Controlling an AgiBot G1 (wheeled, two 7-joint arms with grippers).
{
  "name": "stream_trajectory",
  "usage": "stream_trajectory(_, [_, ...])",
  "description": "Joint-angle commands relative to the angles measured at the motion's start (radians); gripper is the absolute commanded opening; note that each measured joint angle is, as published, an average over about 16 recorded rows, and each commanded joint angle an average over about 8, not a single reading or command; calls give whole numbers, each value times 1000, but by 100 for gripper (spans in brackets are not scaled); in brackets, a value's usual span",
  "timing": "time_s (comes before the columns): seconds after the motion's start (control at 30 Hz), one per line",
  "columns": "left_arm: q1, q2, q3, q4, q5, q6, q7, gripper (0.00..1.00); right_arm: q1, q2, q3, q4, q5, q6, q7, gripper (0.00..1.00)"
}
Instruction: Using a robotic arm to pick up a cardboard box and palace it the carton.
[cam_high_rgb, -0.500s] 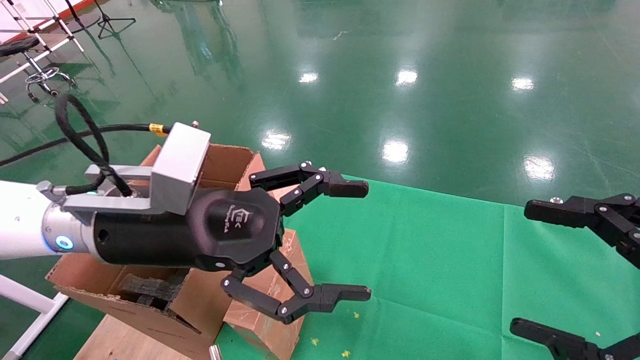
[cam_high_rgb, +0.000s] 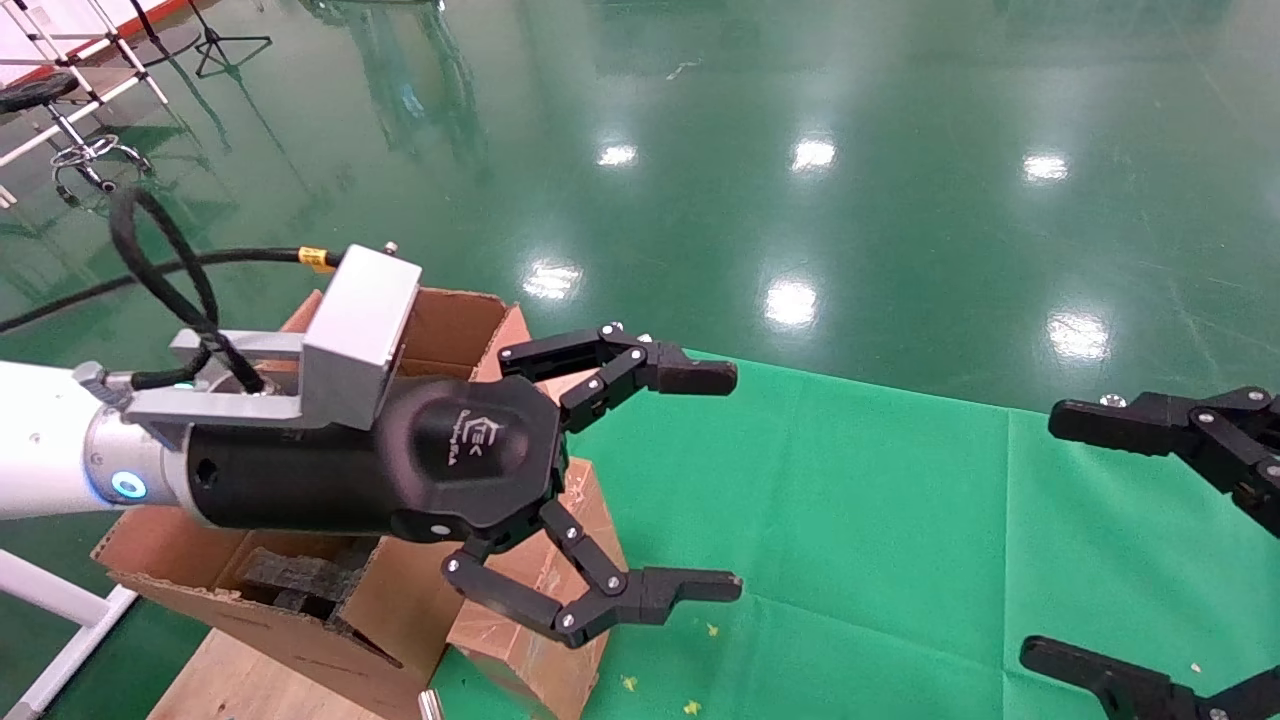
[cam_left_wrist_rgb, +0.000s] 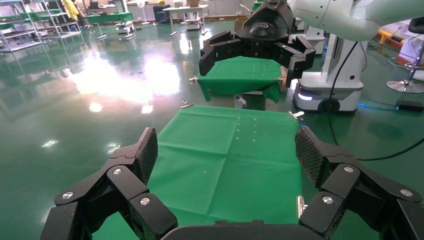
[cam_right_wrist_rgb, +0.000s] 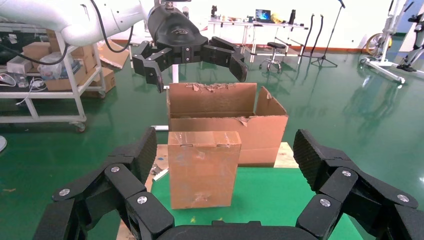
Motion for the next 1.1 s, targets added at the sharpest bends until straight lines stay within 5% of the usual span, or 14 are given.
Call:
stream_trajectory(0.03, [0,0,0,0,0,0,0,100,0,0,0,0,0,0,0,77])
stream_trajectory(0.23, [0,0,0,0,0,0,0,100,0,0,0,0,0,0,0,2])
stream_trajectory(0.5, [-25,-37,20,-13,66,-13,-43,100,0,0,0,0,0,0,0,0])
stream_trajectory(0.93, [-211,-150,162,-74,395,-16,-454,100,0,0,0,-1,0,0,0,0])
stream_trajectory(1.1, [-250,-156,183,-78,442,-2,-505,100,0,0,0,-1,0,0,-1,0])
